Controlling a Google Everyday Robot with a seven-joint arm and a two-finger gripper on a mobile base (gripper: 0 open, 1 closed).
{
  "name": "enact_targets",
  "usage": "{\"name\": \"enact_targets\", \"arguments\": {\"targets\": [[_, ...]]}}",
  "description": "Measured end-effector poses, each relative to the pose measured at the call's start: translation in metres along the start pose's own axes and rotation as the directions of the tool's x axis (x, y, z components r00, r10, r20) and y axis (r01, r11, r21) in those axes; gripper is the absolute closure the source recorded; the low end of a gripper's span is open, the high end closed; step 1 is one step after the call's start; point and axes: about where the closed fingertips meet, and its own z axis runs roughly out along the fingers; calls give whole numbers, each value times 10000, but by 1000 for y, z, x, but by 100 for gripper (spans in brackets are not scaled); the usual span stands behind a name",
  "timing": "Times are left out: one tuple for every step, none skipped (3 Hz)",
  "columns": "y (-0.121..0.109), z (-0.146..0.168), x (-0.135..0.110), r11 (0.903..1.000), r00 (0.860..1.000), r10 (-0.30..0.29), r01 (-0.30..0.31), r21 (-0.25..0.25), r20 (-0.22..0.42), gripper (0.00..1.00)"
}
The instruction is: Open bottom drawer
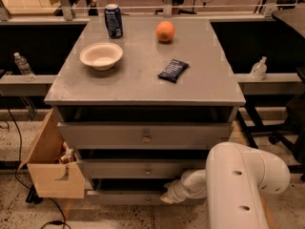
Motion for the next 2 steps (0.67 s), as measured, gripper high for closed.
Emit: {"name": "enact_targets", "arguments": {"targets": [[0,0,0,10000,10000,1,-1,-1,0,100],[0,0,0,10000,10000,1,-1,-1,0,100]]}}
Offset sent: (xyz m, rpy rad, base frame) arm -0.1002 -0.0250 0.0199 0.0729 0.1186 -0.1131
